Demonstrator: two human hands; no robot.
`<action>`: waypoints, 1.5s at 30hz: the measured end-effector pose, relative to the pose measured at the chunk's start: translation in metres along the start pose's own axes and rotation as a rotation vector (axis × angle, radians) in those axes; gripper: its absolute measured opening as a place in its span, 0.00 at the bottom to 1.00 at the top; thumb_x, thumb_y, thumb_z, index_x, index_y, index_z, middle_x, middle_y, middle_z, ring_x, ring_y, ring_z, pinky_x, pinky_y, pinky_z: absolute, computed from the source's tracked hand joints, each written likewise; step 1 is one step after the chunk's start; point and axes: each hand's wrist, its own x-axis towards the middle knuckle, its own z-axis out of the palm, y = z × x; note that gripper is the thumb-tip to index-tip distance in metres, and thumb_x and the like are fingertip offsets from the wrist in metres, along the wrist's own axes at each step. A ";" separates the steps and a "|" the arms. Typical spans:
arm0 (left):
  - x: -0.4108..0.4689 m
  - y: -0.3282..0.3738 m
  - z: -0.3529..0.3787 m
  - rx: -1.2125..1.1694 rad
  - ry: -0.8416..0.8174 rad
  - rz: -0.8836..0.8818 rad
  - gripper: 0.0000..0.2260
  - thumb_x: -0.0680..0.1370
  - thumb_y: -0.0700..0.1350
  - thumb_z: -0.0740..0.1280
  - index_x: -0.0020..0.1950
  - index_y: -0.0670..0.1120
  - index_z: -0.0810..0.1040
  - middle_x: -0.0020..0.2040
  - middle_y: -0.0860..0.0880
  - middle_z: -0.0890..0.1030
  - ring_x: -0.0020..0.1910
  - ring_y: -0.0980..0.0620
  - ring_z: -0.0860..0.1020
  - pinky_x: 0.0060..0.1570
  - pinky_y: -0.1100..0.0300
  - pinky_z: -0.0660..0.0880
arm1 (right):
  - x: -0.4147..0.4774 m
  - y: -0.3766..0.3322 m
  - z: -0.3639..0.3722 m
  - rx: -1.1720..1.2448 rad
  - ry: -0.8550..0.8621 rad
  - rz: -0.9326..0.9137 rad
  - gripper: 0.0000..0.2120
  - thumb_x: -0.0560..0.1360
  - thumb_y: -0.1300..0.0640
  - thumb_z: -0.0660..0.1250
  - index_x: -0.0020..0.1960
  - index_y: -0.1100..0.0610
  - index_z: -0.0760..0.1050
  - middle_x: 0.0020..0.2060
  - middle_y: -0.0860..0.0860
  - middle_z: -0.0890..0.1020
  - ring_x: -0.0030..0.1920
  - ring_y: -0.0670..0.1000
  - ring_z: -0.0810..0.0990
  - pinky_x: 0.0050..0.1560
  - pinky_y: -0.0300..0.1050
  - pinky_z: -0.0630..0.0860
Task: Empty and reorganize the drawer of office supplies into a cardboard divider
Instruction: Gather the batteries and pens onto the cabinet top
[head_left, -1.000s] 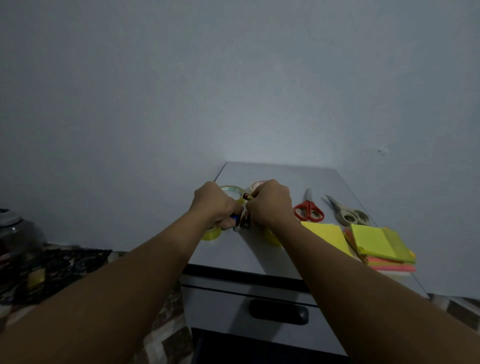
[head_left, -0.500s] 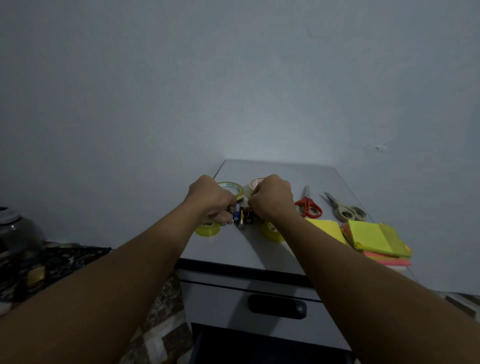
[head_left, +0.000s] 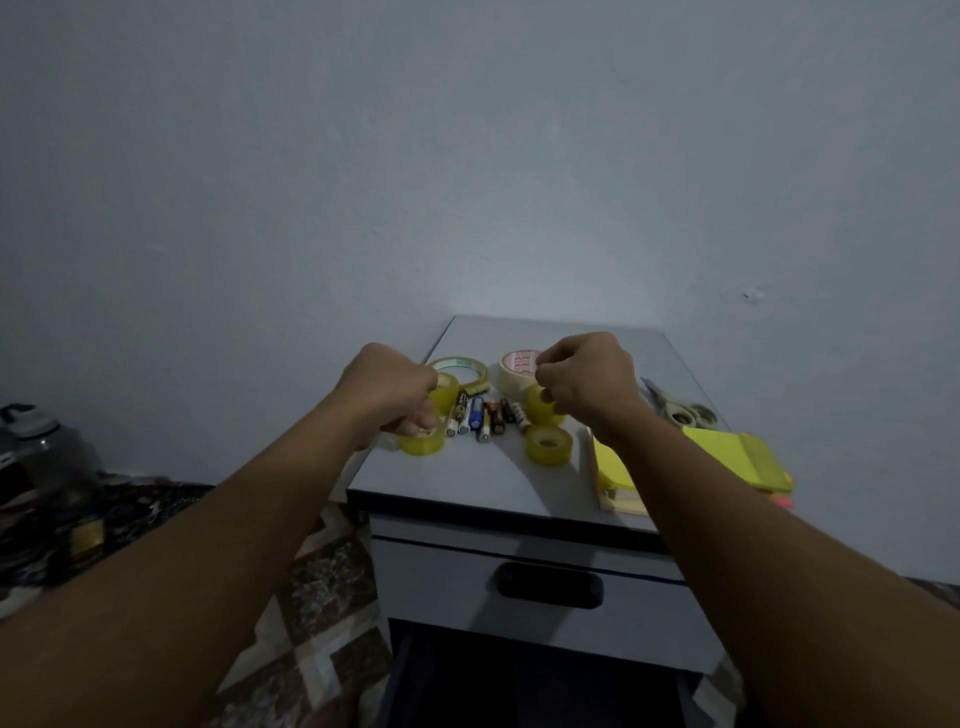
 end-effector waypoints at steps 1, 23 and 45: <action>-0.007 -0.001 -0.004 -0.005 0.006 0.009 0.08 0.77 0.39 0.67 0.51 0.34 0.80 0.41 0.39 0.85 0.27 0.49 0.81 0.25 0.61 0.77 | -0.007 0.000 -0.005 0.016 0.007 -0.002 0.07 0.70 0.65 0.69 0.37 0.54 0.81 0.39 0.55 0.85 0.43 0.57 0.85 0.45 0.57 0.83; -0.156 -0.198 0.080 0.339 -0.600 -0.167 0.07 0.80 0.50 0.67 0.57 0.51 0.77 0.52 0.46 0.82 0.45 0.51 0.80 0.41 0.57 0.79 | -0.253 0.178 0.012 0.020 -0.491 0.367 0.08 0.71 0.63 0.73 0.48 0.53 0.79 0.35 0.47 0.81 0.33 0.44 0.77 0.36 0.39 0.72; -0.187 -0.273 0.134 0.327 -0.739 -0.505 0.10 0.80 0.47 0.64 0.59 0.47 0.78 0.54 0.47 0.80 0.50 0.48 0.82 0.51 0.53 0.79 | -0.314 0.250 0.041 -0.359 -0.709 0.601 0.18 0.70 0.56 0.62 0.58 0.54 0.79 0.55 0.55 0.83 0.57 0.58 0.81 0.57 0.44 0.77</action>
